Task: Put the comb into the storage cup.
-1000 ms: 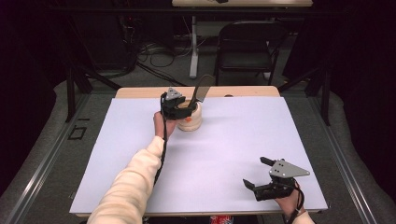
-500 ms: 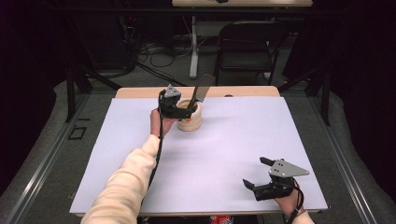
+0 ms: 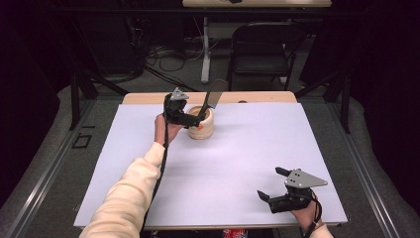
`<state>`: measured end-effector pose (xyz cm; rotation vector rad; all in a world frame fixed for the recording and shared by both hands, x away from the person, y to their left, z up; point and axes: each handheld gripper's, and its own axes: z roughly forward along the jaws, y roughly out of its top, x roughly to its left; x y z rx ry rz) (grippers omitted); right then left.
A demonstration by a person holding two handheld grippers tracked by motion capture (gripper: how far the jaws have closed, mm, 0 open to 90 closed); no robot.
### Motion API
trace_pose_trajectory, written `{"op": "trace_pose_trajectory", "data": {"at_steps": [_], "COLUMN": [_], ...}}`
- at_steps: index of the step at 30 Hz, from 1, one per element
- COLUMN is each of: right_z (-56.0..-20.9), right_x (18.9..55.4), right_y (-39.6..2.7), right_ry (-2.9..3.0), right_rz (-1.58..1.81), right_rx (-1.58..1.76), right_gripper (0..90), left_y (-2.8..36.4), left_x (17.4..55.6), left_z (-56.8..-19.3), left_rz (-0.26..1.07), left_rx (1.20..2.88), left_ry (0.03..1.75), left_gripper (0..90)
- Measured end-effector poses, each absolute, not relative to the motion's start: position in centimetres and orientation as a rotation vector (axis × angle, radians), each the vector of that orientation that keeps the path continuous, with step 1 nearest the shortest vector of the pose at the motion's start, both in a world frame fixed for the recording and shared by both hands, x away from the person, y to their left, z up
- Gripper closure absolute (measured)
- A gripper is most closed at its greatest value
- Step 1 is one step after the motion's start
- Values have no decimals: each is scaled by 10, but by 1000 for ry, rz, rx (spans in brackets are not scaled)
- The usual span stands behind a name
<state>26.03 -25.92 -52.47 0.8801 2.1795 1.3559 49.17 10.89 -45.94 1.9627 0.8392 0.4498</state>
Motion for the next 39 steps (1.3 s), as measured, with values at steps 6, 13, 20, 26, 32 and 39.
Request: {"op": "trace_pose_trajectory", "data": {"at_steps": [6,13,20,26,32,39], "right_z": [-525,-525,-525,-525,-525,-525], "right_x": [261,262,262,261,261,261], "right_y": [-260,-259,-259,-259,-259,-259], "right_ry": [2181,2181,2182,2182,2182,2183], "right_rz": [1352,1351,1350,1353,1348,1347], "right_rx": [879,884,883,885,882,884], "right_gripper": [4,4,4,4,4,4], "left_y": [115,123,130,138,145,152], "left_x": [485,479,471,464,457,447], "left_z": [-450,-445,-446,-447,-445,-445], "left_rz": [452,449,446,463,477,484], "left_rx": [1971,1997,2009,2007,2010,2018], "left_ry": [832,834,840,847,854,862], "left_gripper": [1,0,0,0,0,0]}}
